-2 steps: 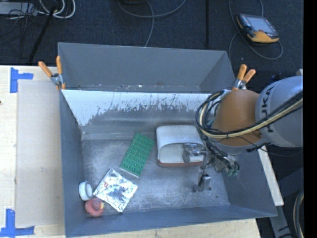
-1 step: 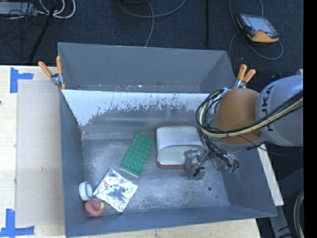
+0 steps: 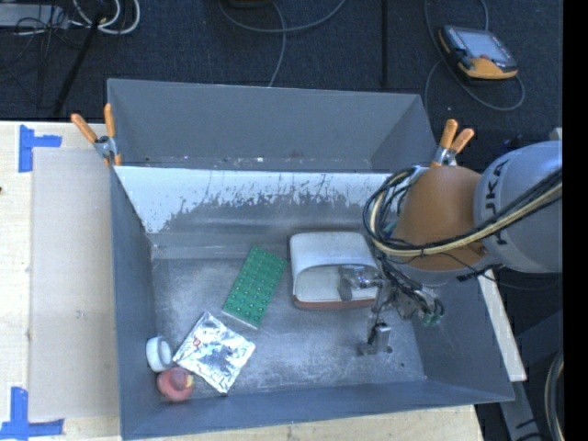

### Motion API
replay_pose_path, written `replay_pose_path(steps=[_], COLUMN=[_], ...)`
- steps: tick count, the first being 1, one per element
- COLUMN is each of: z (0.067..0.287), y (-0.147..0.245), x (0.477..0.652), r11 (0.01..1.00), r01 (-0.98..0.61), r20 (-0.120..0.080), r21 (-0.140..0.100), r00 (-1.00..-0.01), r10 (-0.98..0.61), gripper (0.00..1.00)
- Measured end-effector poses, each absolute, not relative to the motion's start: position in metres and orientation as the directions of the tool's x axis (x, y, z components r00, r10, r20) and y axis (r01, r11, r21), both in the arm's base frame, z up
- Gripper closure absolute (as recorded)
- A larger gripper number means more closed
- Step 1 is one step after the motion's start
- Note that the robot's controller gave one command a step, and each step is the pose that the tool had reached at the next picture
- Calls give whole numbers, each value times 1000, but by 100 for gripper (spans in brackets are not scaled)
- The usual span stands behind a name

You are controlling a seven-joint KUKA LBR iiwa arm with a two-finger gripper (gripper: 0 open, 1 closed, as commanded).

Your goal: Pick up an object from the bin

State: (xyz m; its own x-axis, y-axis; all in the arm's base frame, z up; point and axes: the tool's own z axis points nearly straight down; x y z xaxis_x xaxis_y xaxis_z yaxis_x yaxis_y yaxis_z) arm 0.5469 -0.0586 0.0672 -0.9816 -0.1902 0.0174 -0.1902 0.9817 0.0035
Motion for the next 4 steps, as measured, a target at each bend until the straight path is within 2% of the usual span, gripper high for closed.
replay_pose_path(steps=[1, 2, 3, 4], z=[69, 67, 64, 67], y=[-58, -59, -57, -56], x=[551, 547, 605, 610], r11=[982, 981, 987, 988], r01=[-191, -192, -159, -157], r20=[2, 18, 78, 52], r21=[0, 3, 17, 15], r00=[-982, -981, -984, -986], r10=[-191, -192, -160, -157], gripper=[100, 0, 0, 100])
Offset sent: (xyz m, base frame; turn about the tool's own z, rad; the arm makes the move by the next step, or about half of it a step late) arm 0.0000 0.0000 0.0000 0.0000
